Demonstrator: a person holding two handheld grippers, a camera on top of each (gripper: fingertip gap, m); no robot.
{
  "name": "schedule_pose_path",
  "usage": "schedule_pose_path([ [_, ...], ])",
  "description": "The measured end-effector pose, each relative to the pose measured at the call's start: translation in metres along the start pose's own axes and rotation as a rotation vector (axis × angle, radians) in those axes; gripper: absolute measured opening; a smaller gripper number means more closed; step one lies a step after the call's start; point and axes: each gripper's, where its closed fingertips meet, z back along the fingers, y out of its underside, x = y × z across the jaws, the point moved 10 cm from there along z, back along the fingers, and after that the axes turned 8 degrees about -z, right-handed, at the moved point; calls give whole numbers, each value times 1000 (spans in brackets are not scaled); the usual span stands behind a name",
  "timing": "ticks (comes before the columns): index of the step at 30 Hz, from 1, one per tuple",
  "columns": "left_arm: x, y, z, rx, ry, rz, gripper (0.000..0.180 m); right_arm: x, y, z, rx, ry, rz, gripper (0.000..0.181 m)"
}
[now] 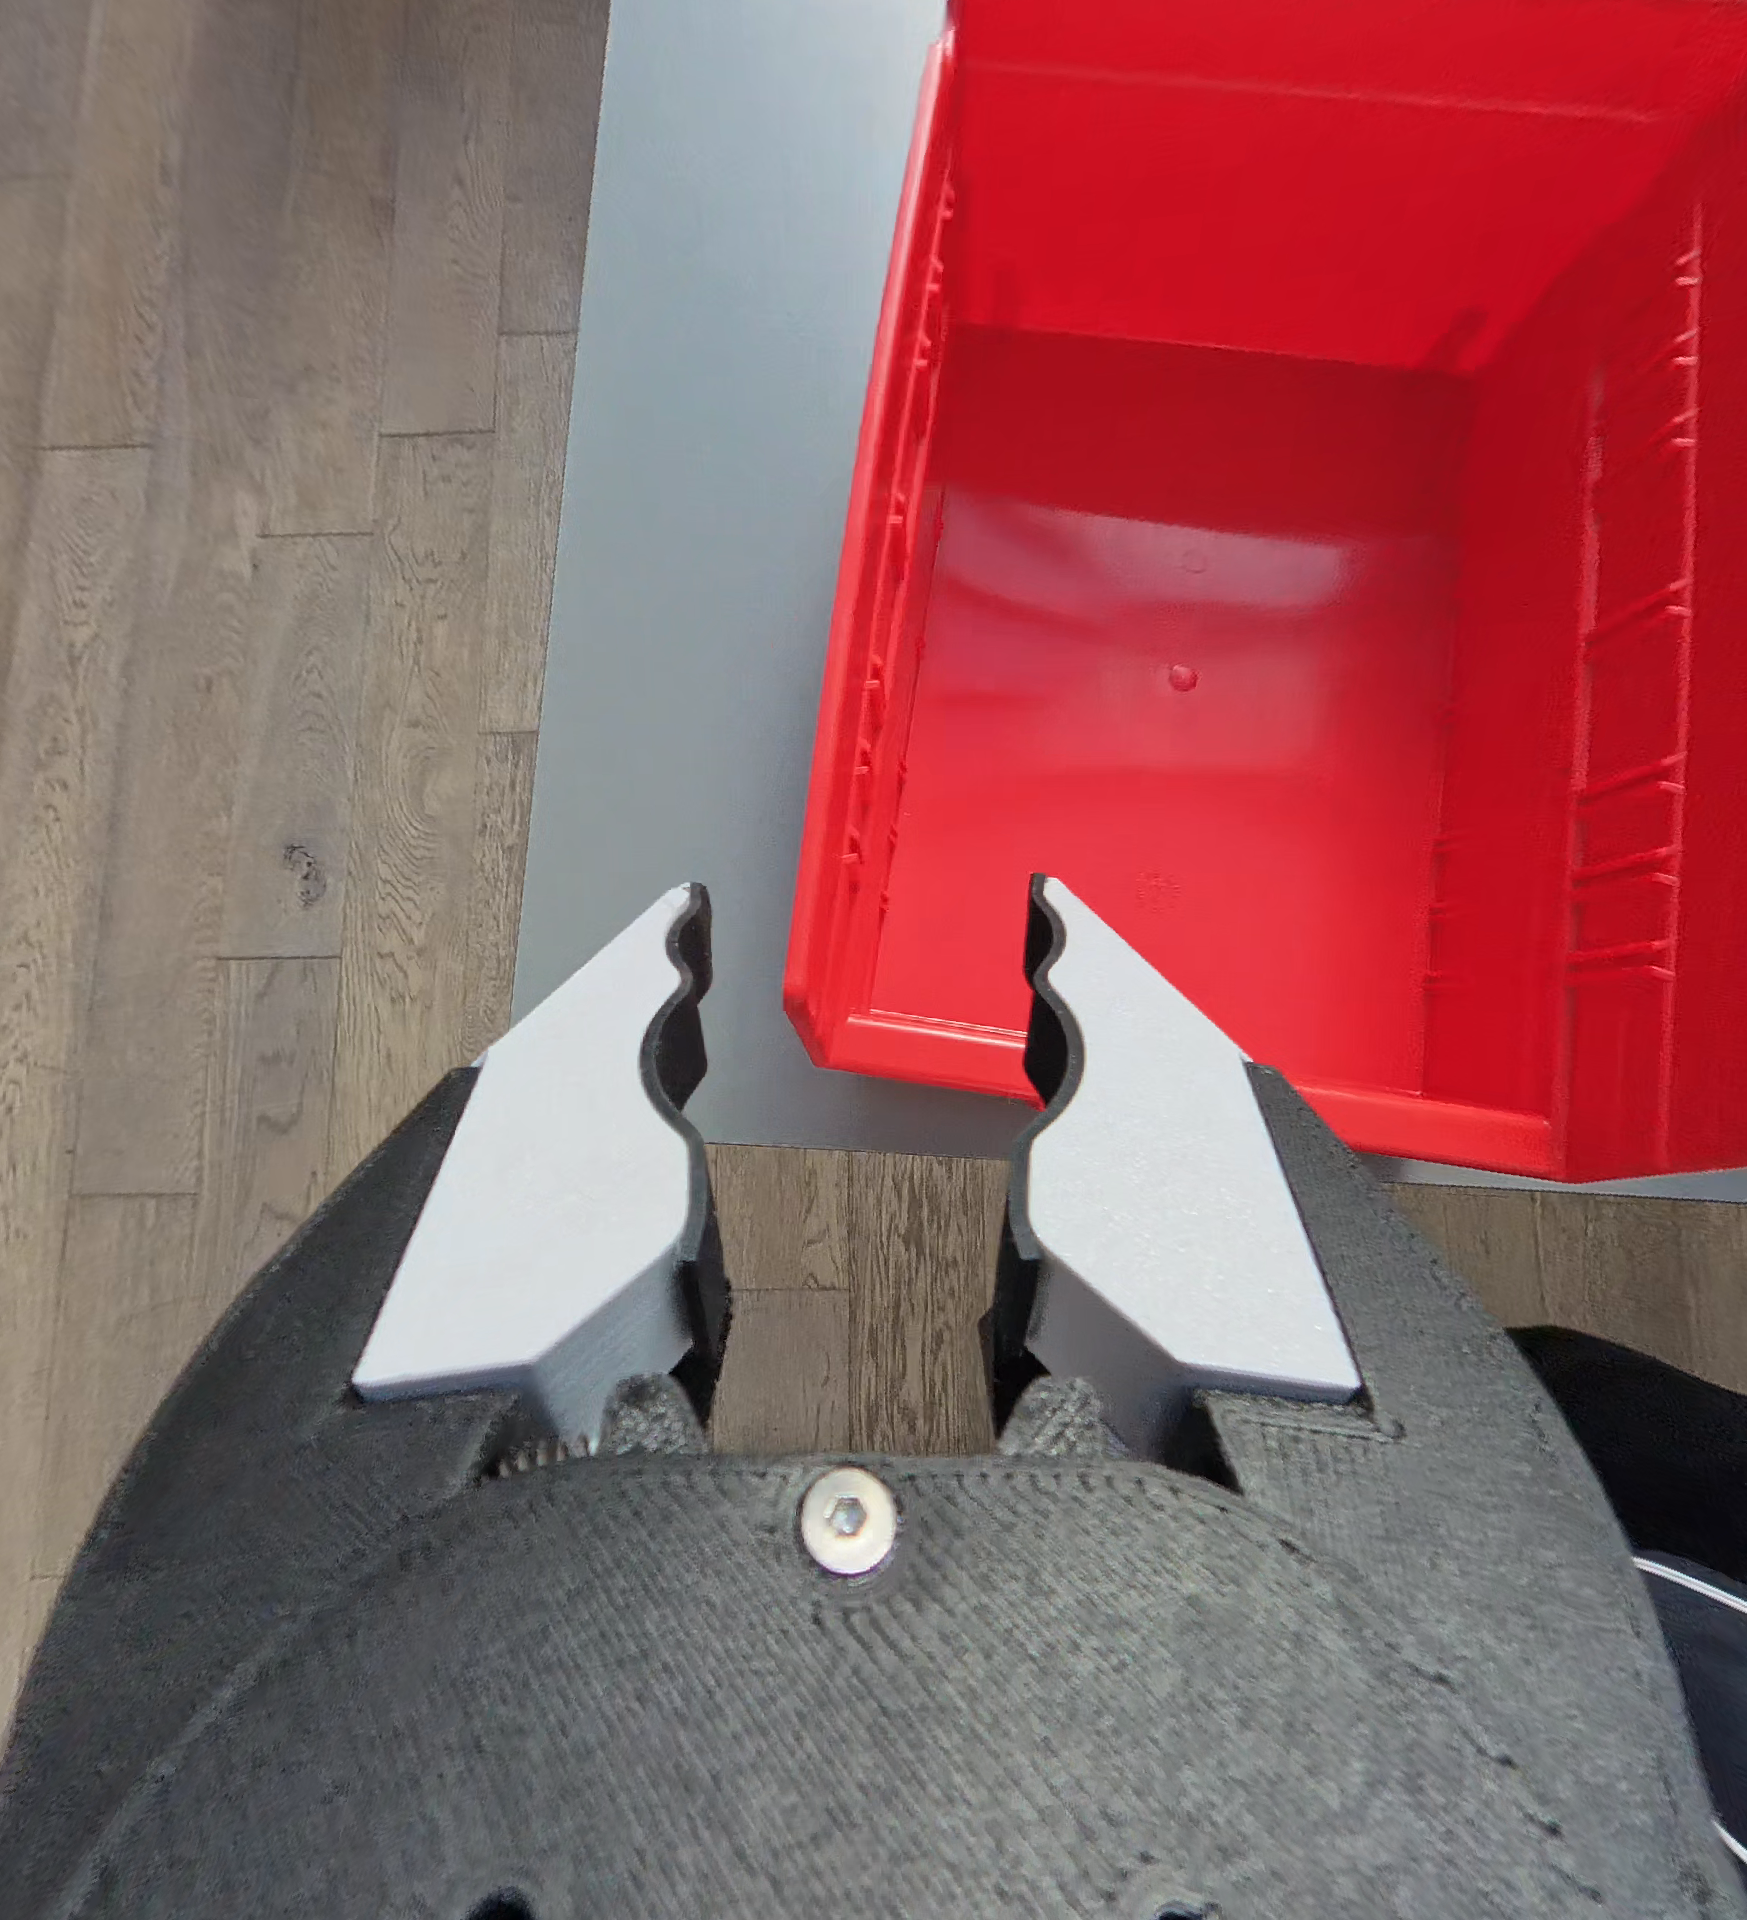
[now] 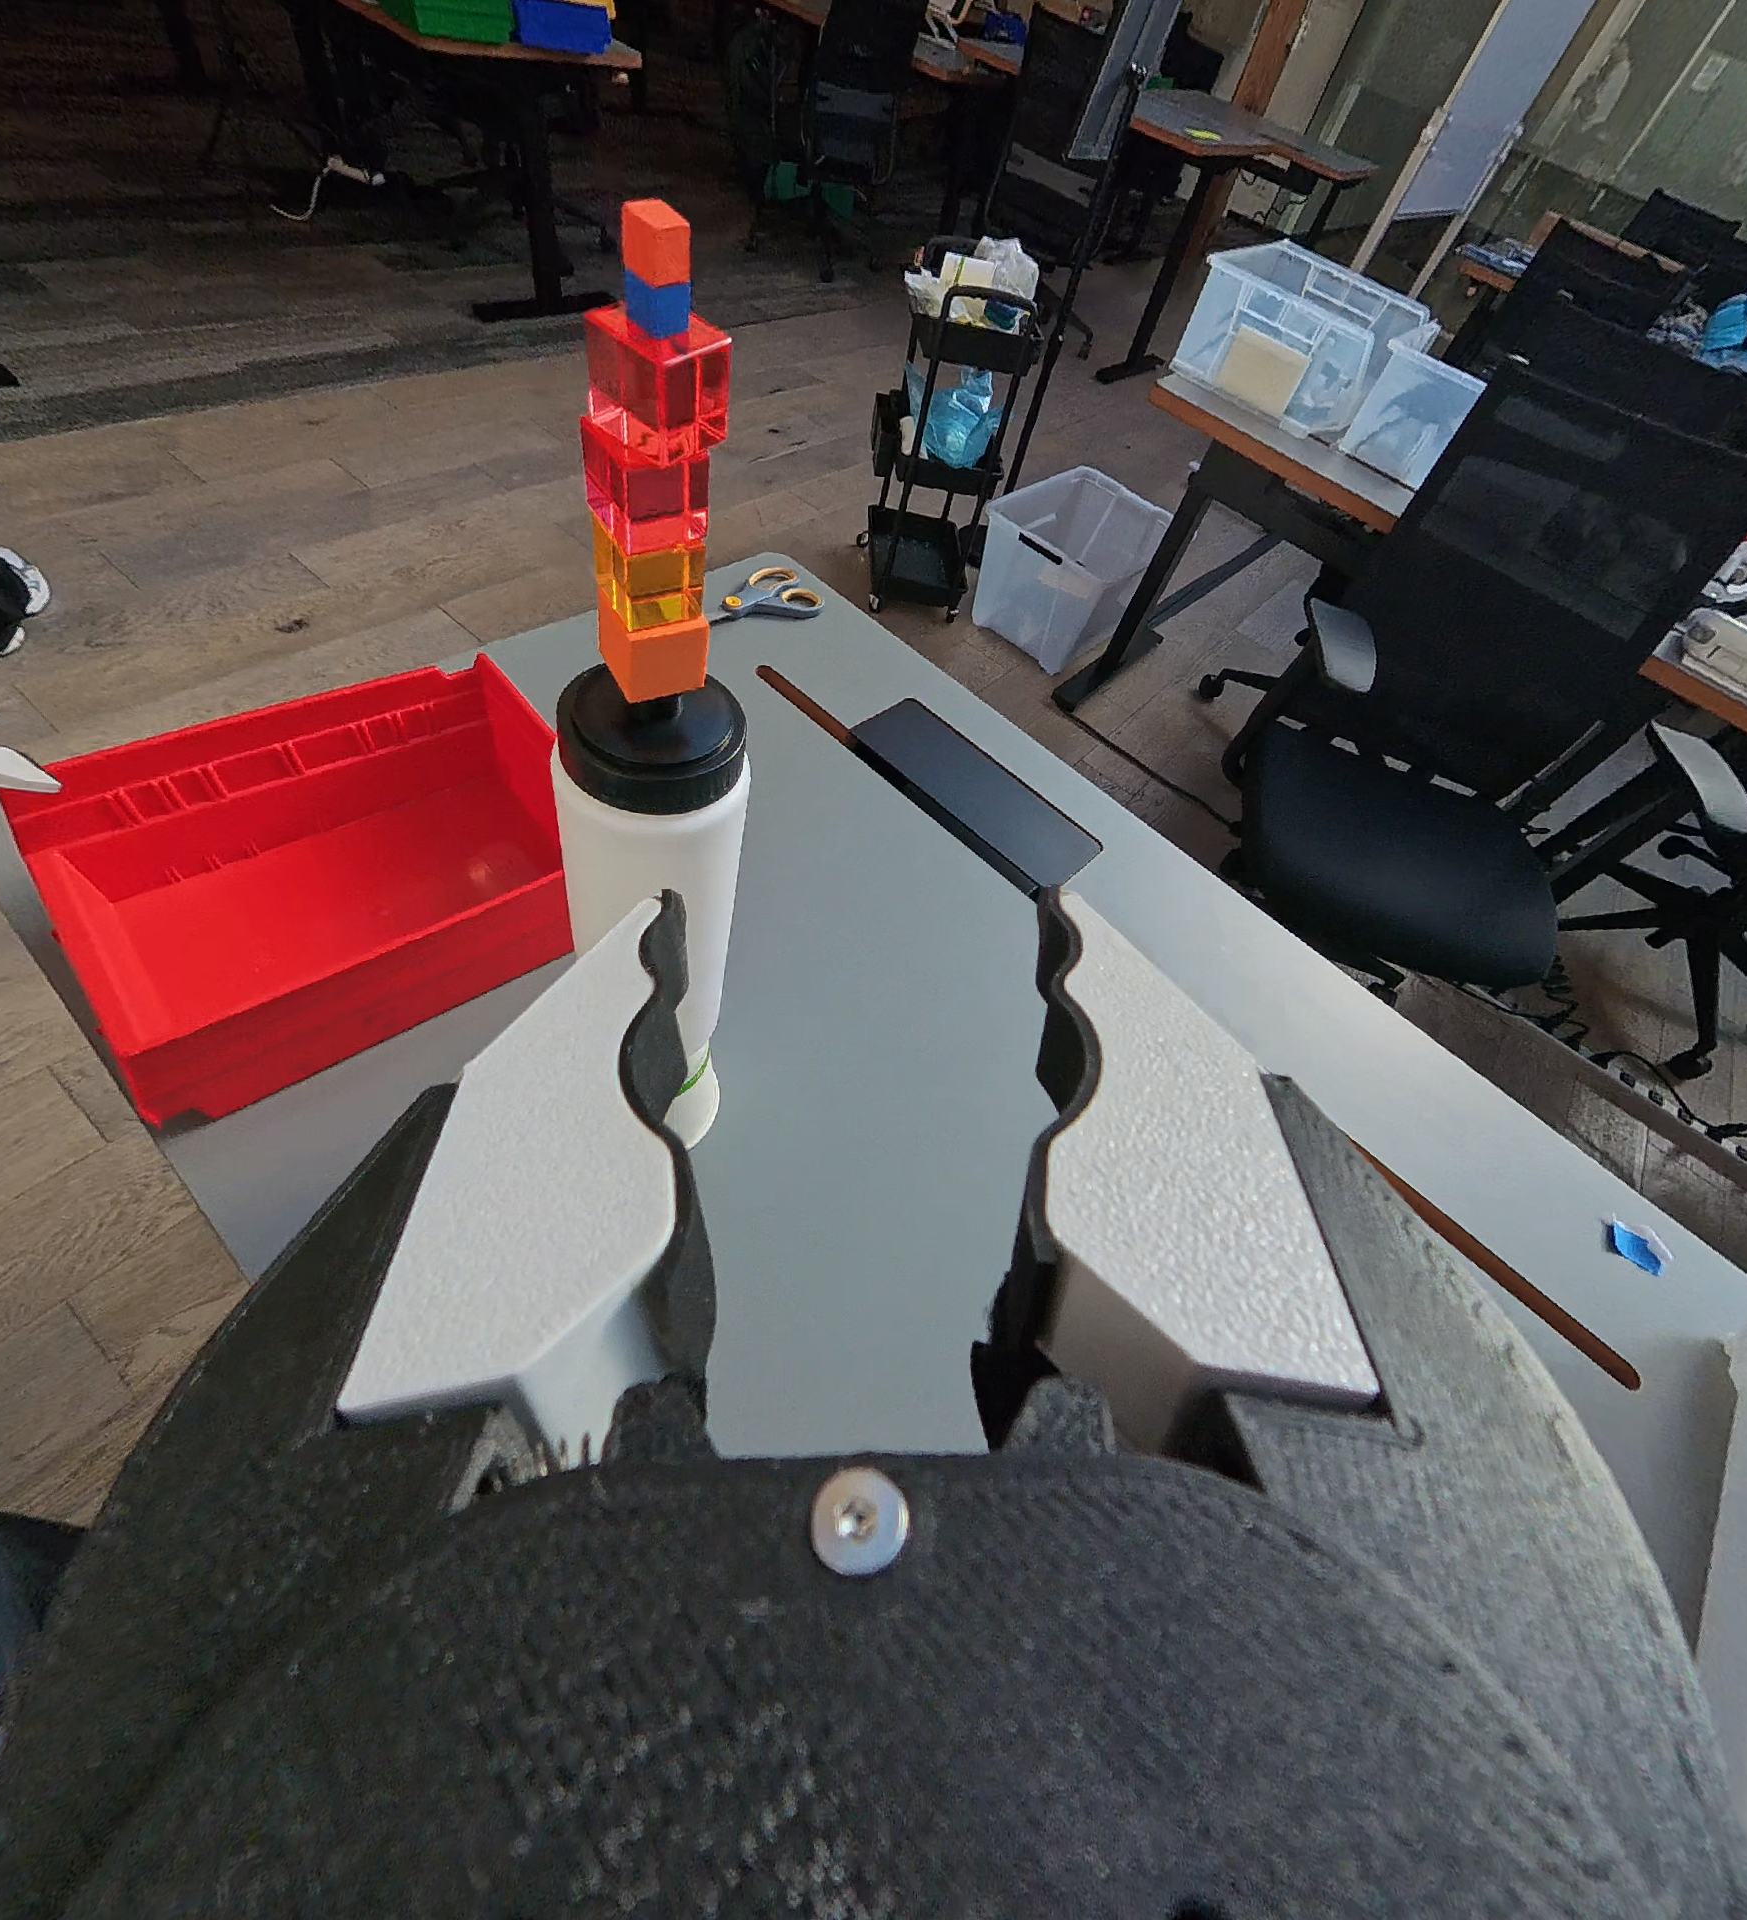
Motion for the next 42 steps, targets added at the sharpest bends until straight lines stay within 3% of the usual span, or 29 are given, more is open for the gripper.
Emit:
schedule_pose_path([
  [3, 42, -2, -33, 41, 140, 96, 65, 2, -12, -2, -47, 31, 39, 66],
  [8, 54, -8, -74, 150, 335, 83, 64, 10, -25, -13, -68, -51, -21, 66],
  [11, 51, -10, -92, 223, 362, 5, 52, 11, -30, -19, -56, -63, 15, 65],
  [16, 40, -18, -105, 265, 463, 67, 18, 8, -31, -26, 11, -123, 69, 64],
  [20, 29, -16, -107, 295, 363, 47, 6, 7, -34, -33, -1, -198, 88, 61],
  [29, -3, -10, -101, 372, 256, 3, 4, -3, -67, -79, -96, -599, 121, 57],
  [37, -16, 1, -101, 413, 269, 52, 9, -10, -76, -128, -105, -804, 33, 51],
  [42, -20, 5, -98, 363, 225, 79, 26, -8, -75, -137, -109, -828, 20, 44],
])
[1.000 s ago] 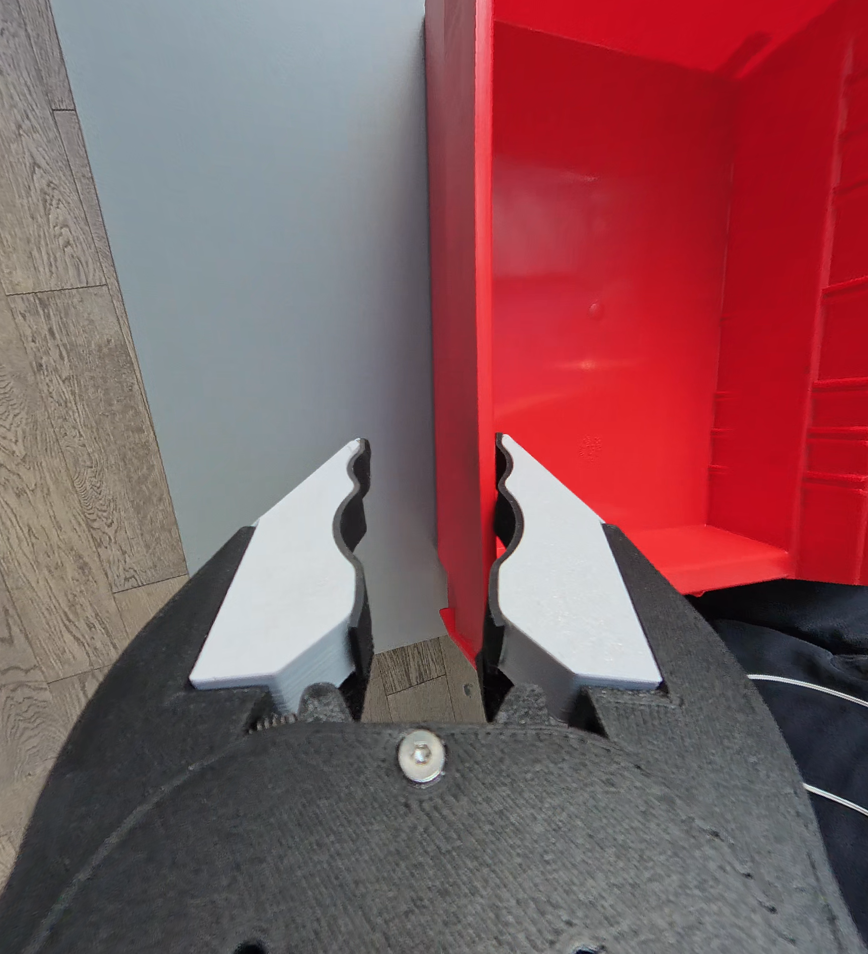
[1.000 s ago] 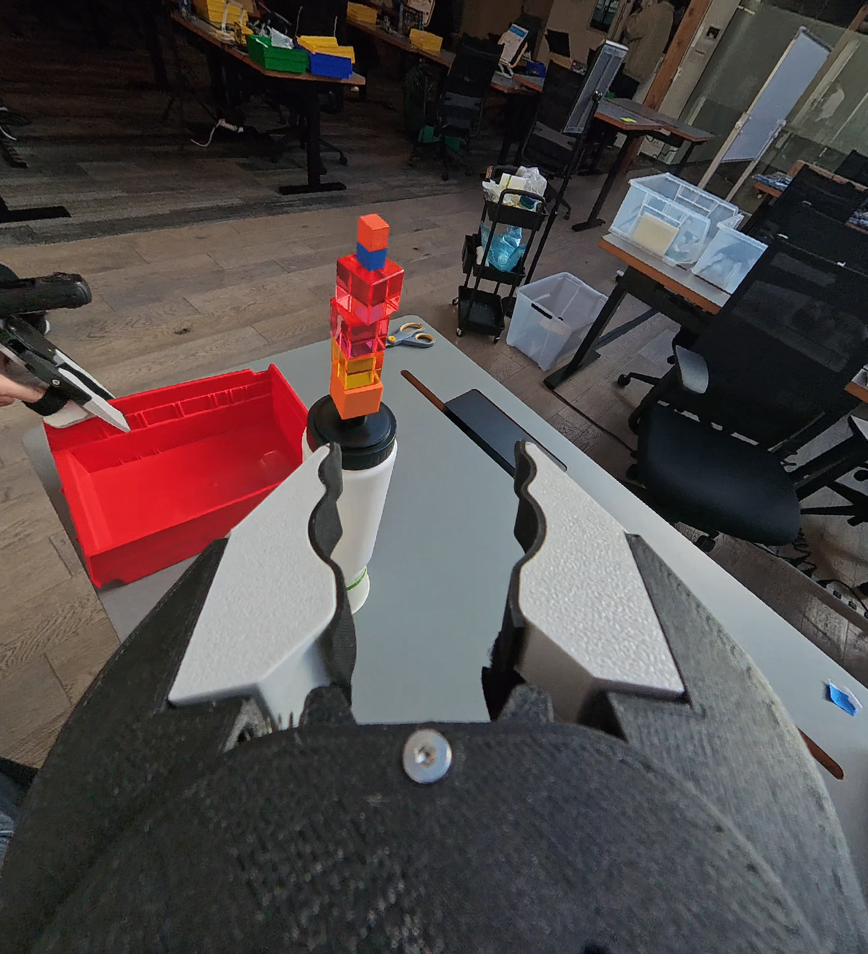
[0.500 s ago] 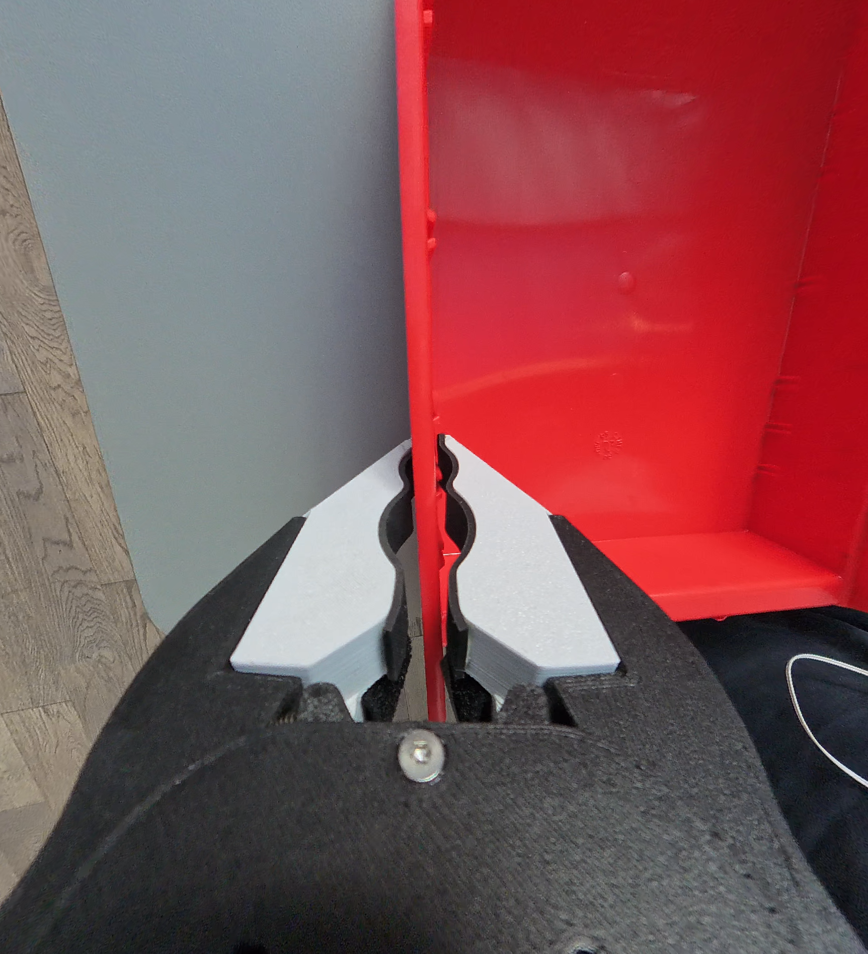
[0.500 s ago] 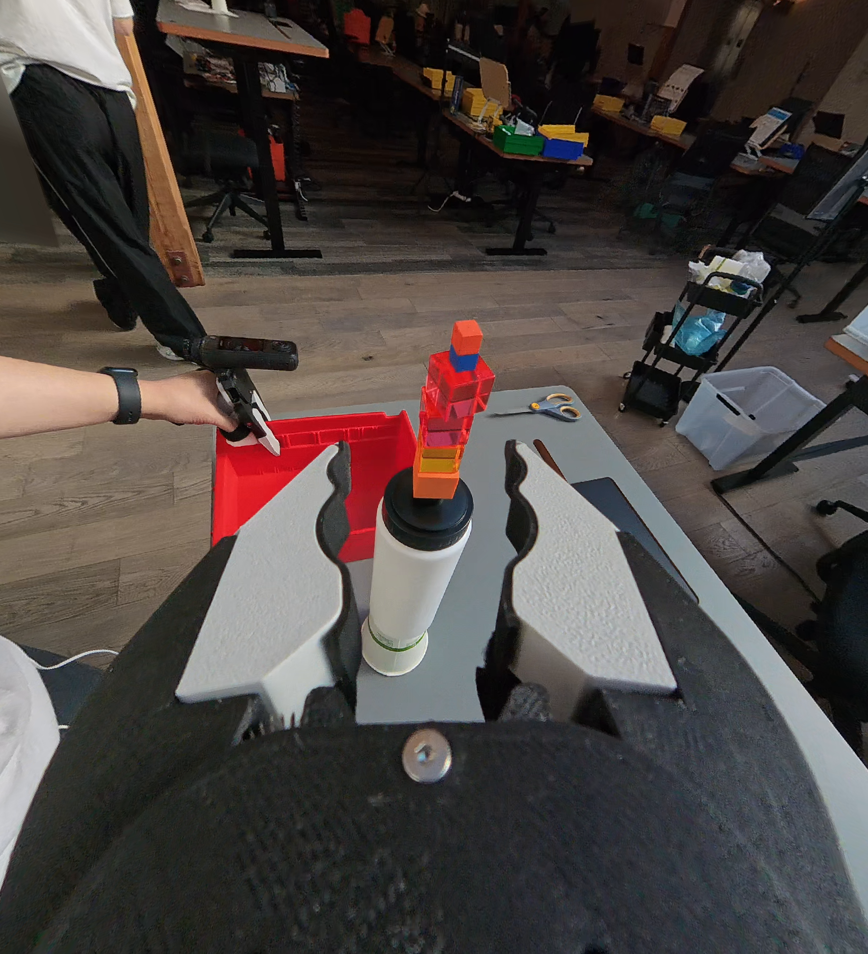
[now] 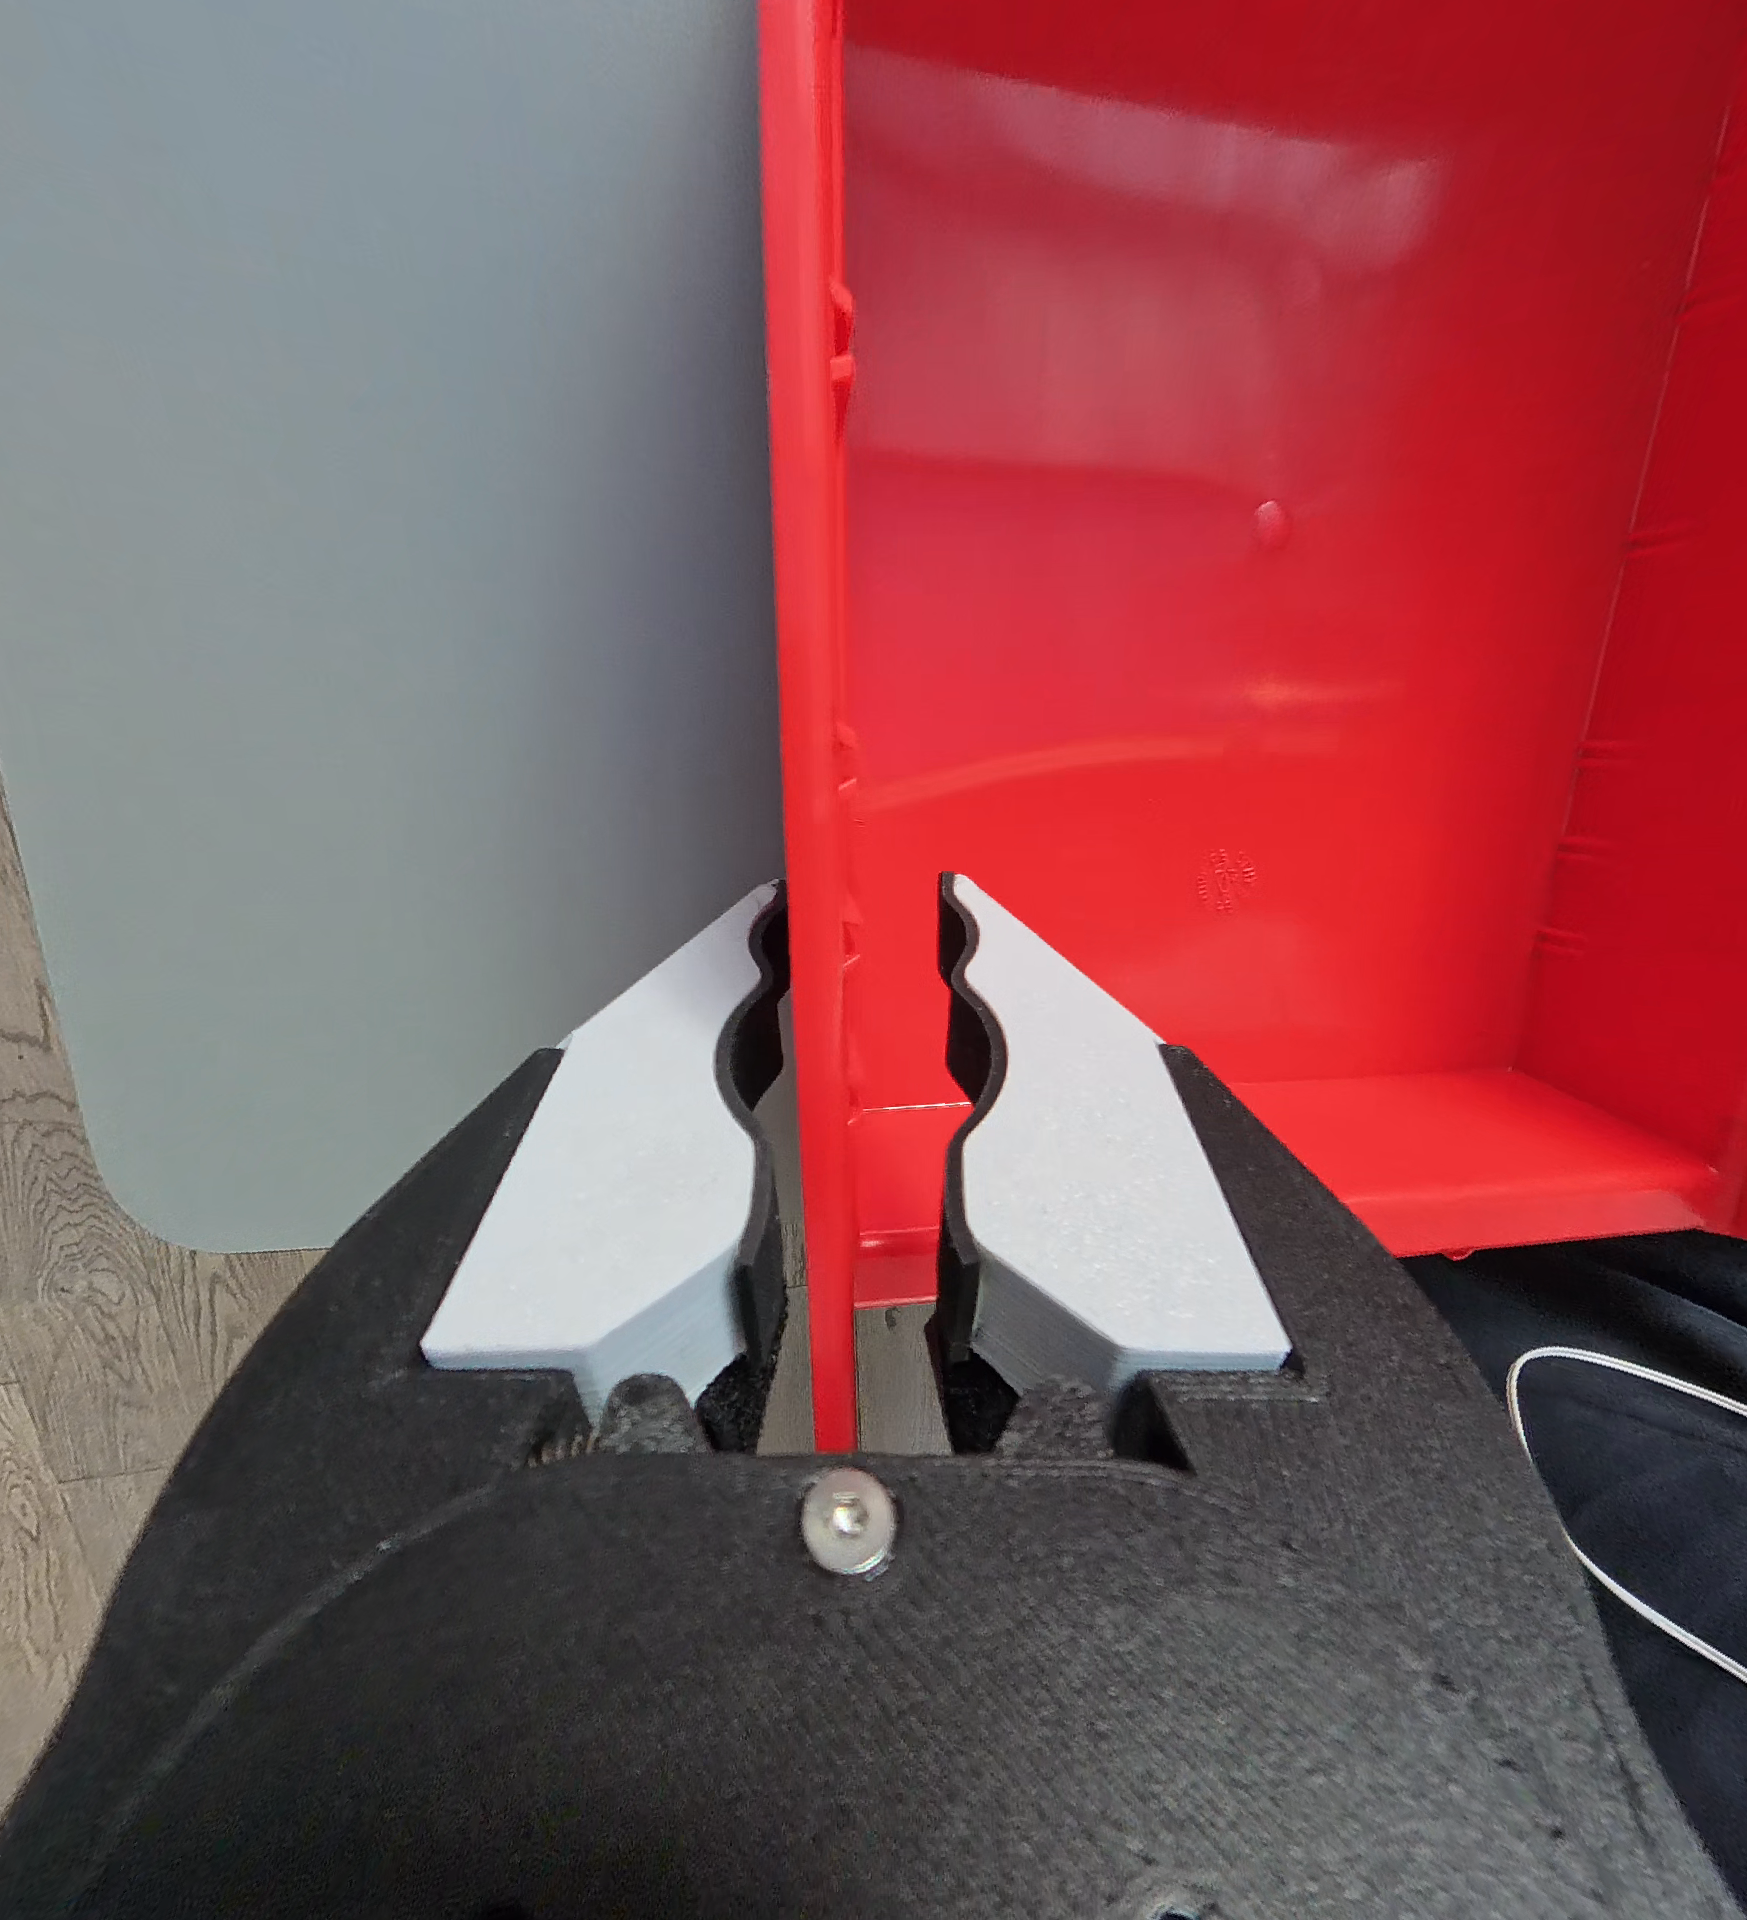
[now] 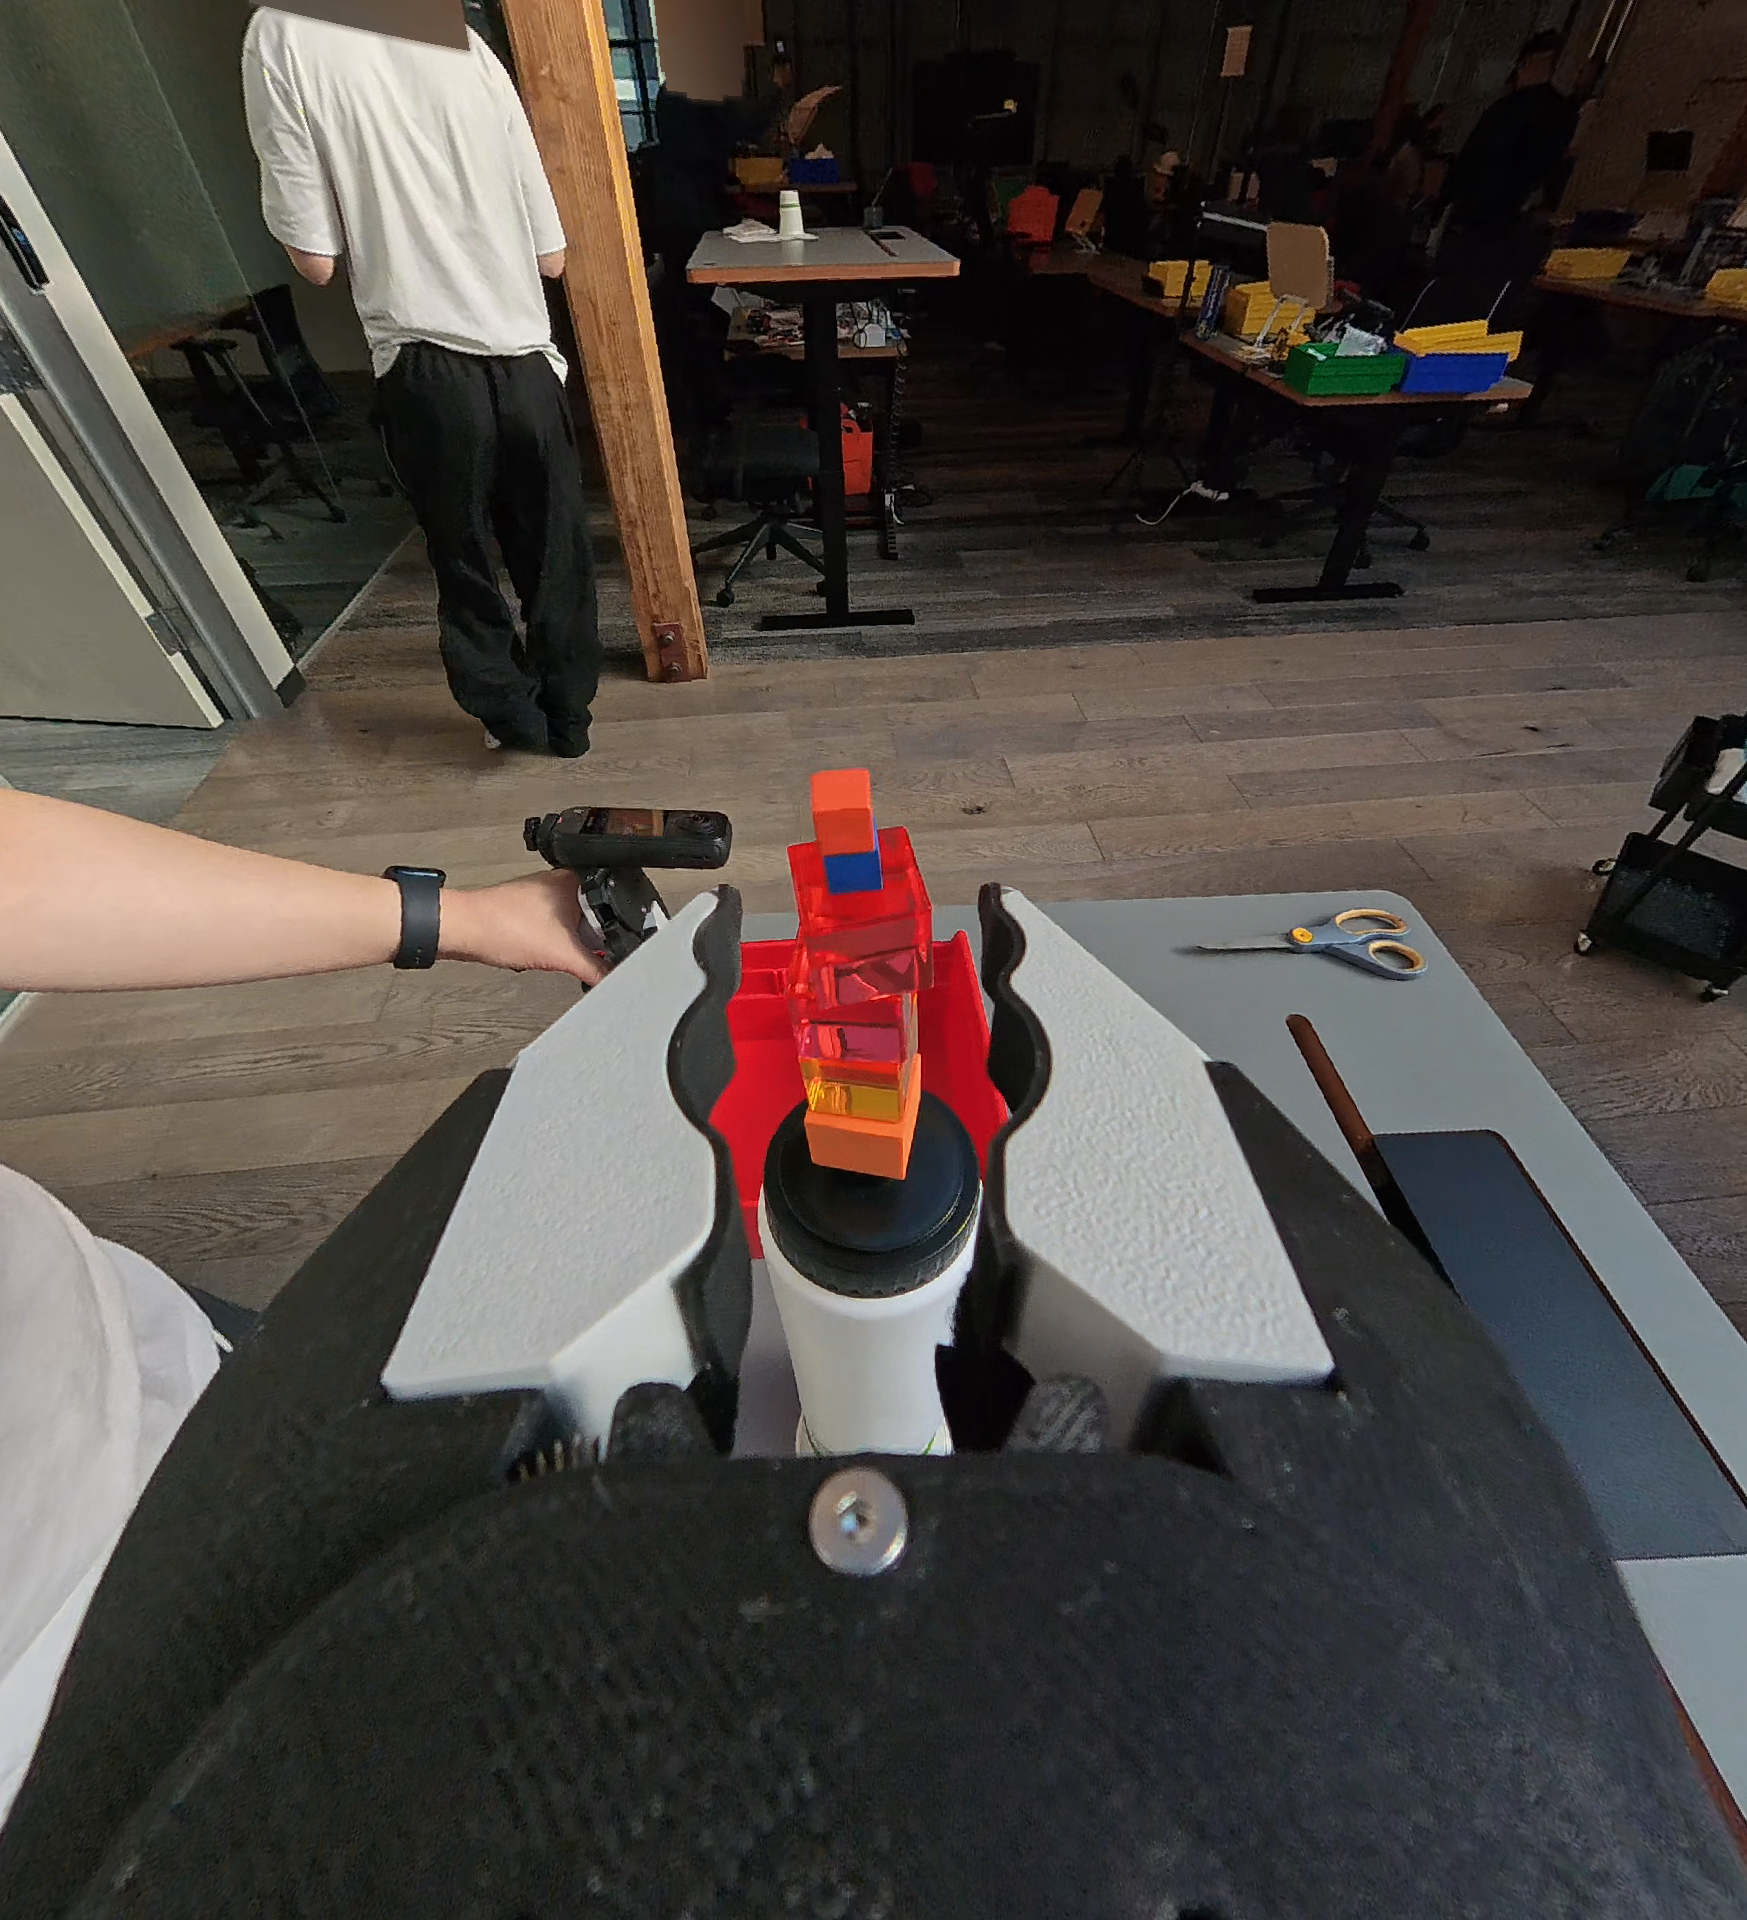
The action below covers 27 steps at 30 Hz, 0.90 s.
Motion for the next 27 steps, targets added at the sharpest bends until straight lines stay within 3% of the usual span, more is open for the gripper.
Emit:
schedule_pose_path([
  [6, -3, -2, 10, -68, -21, 1, 36, -2, 5, -7, 22, -15, 3, 43],
  [11, -3, 2, 16, -58, 6, 2, 41, -4, 7, -9, 7, -29, 10, 24],
  [20, 1, 18, 35, -63, 4, 7, 44, -1, -5, -6, -71, -24, -13, 24],
  [27, 6, 43, 59, -95, 11, 47, 44, 42, -35, -34, 68, 38, 74, 24],
])
